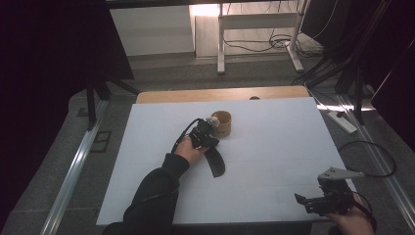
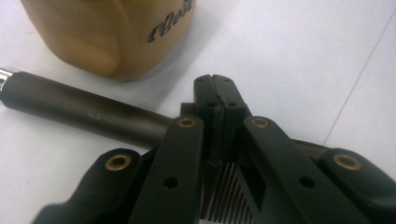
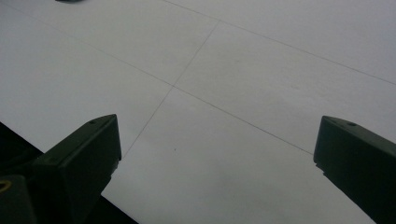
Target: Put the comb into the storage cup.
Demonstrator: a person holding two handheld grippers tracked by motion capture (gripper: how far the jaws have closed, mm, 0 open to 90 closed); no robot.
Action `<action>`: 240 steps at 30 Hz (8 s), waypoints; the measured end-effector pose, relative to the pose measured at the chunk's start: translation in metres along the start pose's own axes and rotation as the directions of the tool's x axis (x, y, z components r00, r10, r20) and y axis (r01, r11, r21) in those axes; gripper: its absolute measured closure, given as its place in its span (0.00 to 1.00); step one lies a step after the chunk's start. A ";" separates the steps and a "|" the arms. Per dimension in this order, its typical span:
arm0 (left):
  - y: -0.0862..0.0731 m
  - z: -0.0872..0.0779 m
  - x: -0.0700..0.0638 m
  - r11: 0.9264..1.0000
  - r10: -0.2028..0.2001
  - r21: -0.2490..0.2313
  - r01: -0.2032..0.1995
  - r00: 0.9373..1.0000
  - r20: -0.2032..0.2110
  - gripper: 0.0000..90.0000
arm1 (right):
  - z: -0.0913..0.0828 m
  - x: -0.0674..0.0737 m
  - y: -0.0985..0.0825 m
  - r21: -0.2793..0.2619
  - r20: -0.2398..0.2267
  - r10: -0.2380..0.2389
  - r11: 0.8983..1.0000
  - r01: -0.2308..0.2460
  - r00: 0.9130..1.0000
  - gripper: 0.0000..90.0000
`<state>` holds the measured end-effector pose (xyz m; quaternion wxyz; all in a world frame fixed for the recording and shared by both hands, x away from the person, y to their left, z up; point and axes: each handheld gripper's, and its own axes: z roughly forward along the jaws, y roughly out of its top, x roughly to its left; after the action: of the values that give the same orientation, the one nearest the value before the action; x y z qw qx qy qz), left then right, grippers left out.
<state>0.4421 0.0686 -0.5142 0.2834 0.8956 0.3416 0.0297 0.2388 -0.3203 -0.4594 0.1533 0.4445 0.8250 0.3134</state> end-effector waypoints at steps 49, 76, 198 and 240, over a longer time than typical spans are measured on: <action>-0.107 -0.072 0.055 0.983 -0.159 0.083 0.167 0.983 -0.093 0.98 | 0.000 0.001 0.000 0.001 0.000 -0.004 1.000 0.004 1.000 0.03; -0.162 -0.103 0.006 0.972 -0.144 0.174 0.155 0.986 -0.079 0.98 | 0.001 0.002 0.001 0.005 0.002 -0.013 1.000 0.013 1.000 0.04; -0.142 -0.083 -0.038 0.961 -0.142 0.209 0.182 0.971 -0.193 0.40 | 0.003 0.005 0.002 0.030 -0.008 -0.041 0.999 0.042 0.999 0.04; -0.148 -0.104 -0.034 0.981 -0.157 0.094 0.167 0.982 -0.106 0.80 | 0.003 0.005 0.002 0.038 -0.010 -0.049 0.998 0.050 0.999 0.05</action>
<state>0.3018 0.1878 -0.5004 0.2214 0.8757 0.4278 0.0328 0.2389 -0.3139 -0.4606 0.1486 0.4253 0.8423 0.2959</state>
